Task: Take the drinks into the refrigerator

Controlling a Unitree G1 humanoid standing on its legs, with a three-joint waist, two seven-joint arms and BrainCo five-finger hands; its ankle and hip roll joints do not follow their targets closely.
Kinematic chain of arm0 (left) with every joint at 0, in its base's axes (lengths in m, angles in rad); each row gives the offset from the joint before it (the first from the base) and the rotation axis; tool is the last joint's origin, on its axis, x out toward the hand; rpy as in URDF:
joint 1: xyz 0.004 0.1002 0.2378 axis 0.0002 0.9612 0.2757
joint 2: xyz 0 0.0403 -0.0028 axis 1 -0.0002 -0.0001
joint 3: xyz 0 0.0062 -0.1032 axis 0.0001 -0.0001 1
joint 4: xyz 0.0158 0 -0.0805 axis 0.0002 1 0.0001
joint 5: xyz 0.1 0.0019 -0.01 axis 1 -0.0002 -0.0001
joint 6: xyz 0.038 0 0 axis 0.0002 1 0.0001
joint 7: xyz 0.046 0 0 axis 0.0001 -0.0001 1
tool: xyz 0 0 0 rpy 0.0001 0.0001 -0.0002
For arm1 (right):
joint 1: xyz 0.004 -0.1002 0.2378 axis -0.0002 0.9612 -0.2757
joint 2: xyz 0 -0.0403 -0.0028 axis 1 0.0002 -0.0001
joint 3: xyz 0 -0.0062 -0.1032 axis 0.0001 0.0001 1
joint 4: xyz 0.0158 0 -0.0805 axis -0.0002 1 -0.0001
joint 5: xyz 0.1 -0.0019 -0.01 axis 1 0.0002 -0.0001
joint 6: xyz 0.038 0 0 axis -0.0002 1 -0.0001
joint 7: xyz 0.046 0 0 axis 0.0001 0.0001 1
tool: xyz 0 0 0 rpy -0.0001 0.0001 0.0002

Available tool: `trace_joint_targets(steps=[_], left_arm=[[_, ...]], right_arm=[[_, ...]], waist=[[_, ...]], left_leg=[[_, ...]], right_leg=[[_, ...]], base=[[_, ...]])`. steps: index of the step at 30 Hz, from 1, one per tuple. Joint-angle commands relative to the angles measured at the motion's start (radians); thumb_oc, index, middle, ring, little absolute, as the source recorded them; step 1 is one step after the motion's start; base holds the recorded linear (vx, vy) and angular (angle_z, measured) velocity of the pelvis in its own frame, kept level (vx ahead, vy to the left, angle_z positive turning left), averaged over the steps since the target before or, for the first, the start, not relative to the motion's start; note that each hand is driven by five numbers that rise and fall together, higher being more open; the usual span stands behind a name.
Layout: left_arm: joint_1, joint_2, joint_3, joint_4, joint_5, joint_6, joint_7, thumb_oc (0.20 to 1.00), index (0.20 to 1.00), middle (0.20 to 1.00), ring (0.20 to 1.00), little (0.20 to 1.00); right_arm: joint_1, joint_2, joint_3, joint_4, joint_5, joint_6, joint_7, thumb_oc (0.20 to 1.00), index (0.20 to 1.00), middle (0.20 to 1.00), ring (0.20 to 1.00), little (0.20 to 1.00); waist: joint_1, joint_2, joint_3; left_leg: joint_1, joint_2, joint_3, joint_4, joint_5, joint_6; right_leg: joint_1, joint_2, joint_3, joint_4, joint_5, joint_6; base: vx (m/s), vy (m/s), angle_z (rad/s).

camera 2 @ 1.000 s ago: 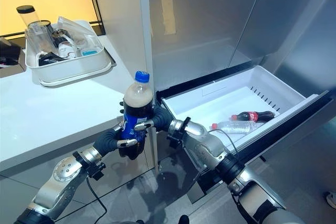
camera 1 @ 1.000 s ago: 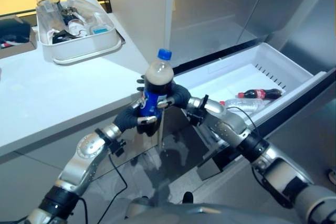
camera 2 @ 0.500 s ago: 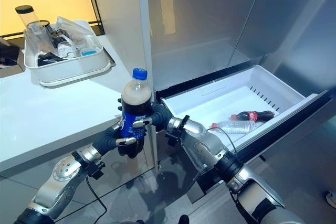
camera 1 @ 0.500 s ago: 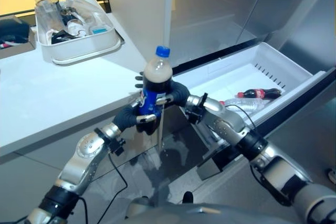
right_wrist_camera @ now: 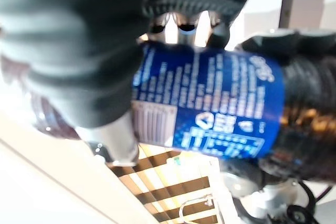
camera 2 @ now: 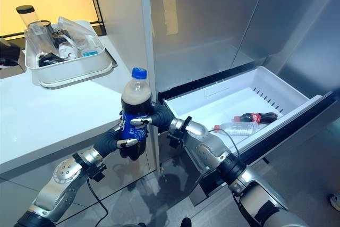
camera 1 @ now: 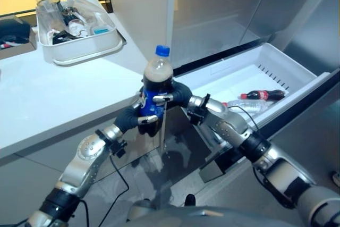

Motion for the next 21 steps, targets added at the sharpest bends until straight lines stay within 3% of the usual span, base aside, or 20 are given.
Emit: trace_joint_targets(steps=[1,14,15,16,21], left_arm=[[-0.107,-0.003,-0.031,-0.066,-0.036,-0.053,0.001,0.2,0.2,0.2,0.2,0.2],[-0.096,-0.009,-0.034,-0.064,-0.039,-0.048,0.007,0.216,0.216,0.216,0.216,0.216],[-0.091,-0.008,-0.034,-0.065,-0.041,-0.046,0.004,0.812,0.812,0.812,0.812,0.812],[-0.085,-0.007,-0.035,-0.064,-0.049,-0.038,0.003,1.0,1.0,1.0,1.0,1.0],[-0.066,0.008,-0.04,-0.073,-0.079,-0.018,-0.022,1.0,1.0,1.0,1.0,1.0]], right_arm=[[-0.148,0.11,0.028,-0.079,0.074,-0.082,0.046,0.2,0.2,0.2,0.2,0.2],[-0.125,0.102,0.012,-0.089,0.073,-0.094,0.029,0.2,0.2,0.2,0.2,0.2],[-0.126,0.096,0.007,-0.093,0.073,-0.095,0.029,0.2,0.2,0.2,0.2,0.2],[-0.125,0.083,-0.006,-0.097,0.07,-0.103,0.022,0.2,0.2,0.2,0.2,0.2],[-0.118,0.047,-0.045,-0.094,0.069,-0.12,0.003,0.2,0.2,0.2,0.2,0.2]], waist=[[0.02,-0.008,-0.022],[0.018,-0.007,-0.025],[0.018,-0.007,-0.025],[0.016,-0.007,-0.025],[0.016,-0.007,-0.026]], left_leg=[[-0.006,-0.014,-0.026,0.0,-0.06,0.019],[-0.003,-0.016,-0.026,0.0,-0.063,0.02],[-0.003,-0.016,-0.026,0.0,-0.063,0.02],[-0.003,-0.017,-0.026,0.0,-0.063,0.02],[-0.003,-0.017,-0.025,0.0,-0.062,0.02]], right_leg=[[0.012,-0.046,-0.03,0.075,-0.046,0.086],[0.012,-0.048,-0.029,0.075,-0.046,0.086],[0.013,-0.048,-0.03,0.074,-0.046,0.086],[0.014,-0.048,-0.03,0.073,-0.046,0.086],[0.013,-0.048,-0.031,0.073,-0.044,0.088]], base=[[0.0,0.0,0.0],[0.0,0.0,0.0],[0.0,0.0,0.0],[0.0,0.0,0.0],[0.0,0.0,0.0]])
